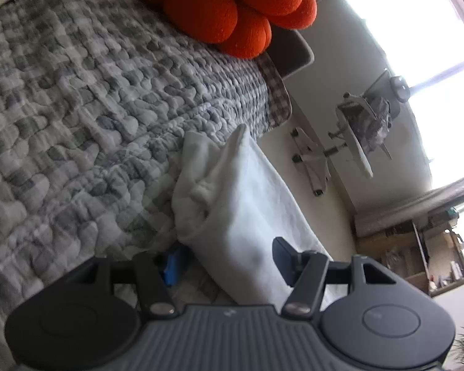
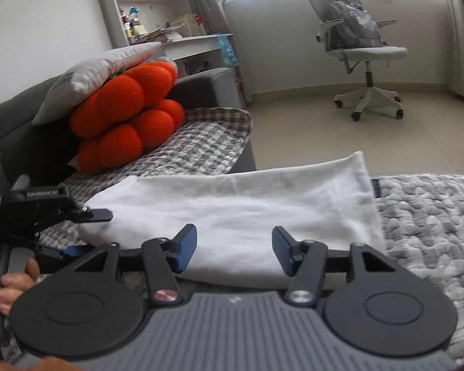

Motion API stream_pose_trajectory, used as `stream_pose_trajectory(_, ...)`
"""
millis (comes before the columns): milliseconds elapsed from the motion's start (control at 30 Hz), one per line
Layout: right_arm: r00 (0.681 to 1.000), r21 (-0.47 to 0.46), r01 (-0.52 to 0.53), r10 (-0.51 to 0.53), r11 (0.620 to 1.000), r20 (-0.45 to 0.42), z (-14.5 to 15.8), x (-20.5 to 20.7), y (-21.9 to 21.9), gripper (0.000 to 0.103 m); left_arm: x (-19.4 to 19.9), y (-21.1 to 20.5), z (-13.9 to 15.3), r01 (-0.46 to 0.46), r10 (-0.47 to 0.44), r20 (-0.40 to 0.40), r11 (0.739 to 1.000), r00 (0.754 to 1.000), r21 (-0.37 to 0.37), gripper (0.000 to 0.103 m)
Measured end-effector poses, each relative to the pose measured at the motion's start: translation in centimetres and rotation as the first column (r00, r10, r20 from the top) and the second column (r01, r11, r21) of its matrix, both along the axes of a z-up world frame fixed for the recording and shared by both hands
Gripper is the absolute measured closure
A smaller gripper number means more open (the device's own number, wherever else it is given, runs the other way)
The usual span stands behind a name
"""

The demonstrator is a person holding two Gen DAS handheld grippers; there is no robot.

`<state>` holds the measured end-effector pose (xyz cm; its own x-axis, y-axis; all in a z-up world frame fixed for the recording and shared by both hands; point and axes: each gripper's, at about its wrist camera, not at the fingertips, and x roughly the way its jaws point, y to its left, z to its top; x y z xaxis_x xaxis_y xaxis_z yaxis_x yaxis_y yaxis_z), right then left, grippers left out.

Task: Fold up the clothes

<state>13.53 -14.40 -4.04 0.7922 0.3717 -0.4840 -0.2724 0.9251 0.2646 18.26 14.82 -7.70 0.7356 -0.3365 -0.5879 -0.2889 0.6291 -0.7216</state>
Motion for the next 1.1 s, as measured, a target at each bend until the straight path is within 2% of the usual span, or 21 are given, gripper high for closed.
stream_pose_trajectory(133, 0.999, -0.012, -0.044, 0.044, 0.999, -0.007, -0.2, -0.1, 1.3, 0.045, 0.7, 0.5, -0.4, 0.016, -0.017, -0.006, 0.999, 1.000, -0.031, 0.042)
stream_pose_trajectory(200, 0.998, -0.022, -0.066, 0.066, 0.998, -0.011, -0.3, -0.2, 2.2, 0.045, 0.7, 0.3, -0.5, 0.016, -0.016, 0.005, 1.000, 1.000, -0.015, 0.043)
stream_pose_trajectory(300, 0.995, -0.033, -0.098, 0.098, 0.995, -0.016, -0.5, -0.3, 3.3, 0.045, 0.6, -0.2, -0.3, 0.016, -0.016, 0.017, 0.999, 1.000, 0.038, 0.059)
stream_pose_trajectory(333, 0.994, -0.037, -0.110, 0.109, 0.993, -0.018, -0.5, -0.3, 3.8, 0.045, 0.6, -0.2, -0.2, 0.017, -0.018, 0.019, 0.999, 1.000, 0.049, 0.069)
stream_pose_trajectory(467, 0.987, -0.068, -0.161, 0.161, 0.985, -0.010, -0.7, -0.4, 5.6, 0.045, 0.8, -0.3, 0.1, 0.028, -0.029, 0.025, 0.999, 0.999, 0.047, 0.076)
stream_pose_trajectory(600, 0.973, -0.143, -0.225, 0.231, 0.964, 0.026, -0.9, -0.2, 8.3, 0.045, 0.9, -0.2, 0.7, 0.047, -0.048, 0.022, 0.998, 0.999, 0.045, 0.077)
stream_pose_trajectory(767, 0.937, -0.236, -0.310, 0.337, 0.921, 0.087, -1.6, 0.0, 11.6, 0.045, 1.4, -0.1, 1.2, 0.089, -0.089, 0.003, 0.994, 0.996, 0.056, 0.078)
stream_pose_trajectory(933, 0.916, -0.336, -0.321, 0.380, 0.886, 0.128, -2.5, 0.6, 13.8, 0.045, 1.8, 0.2, 1.1, 0.125, -0.125, -0.008, 0.990, 0.992, 0.060, 0.078)
stream_pose_trajectory(1000, 0.914, -0.370, -0.310, 0.382, 0.876, 0.138, -2.8, 0.7, 14.3, 0.049, 1.9, 0.5, 0.9, 0.138, -0.138, -0.009, 0.989, 0.990, 0.053, 0.076)
stream_pose_trajectory(1100, 0.913, -0.402, -0.301, 0.382, 0.865, 0.140, -3.2, 0.8, 14.7, 0.064, 2.2, 0.8, 0.6, 0.151, -0.150, -0.018, 0.988, 0.989, 0.041, 0.069)
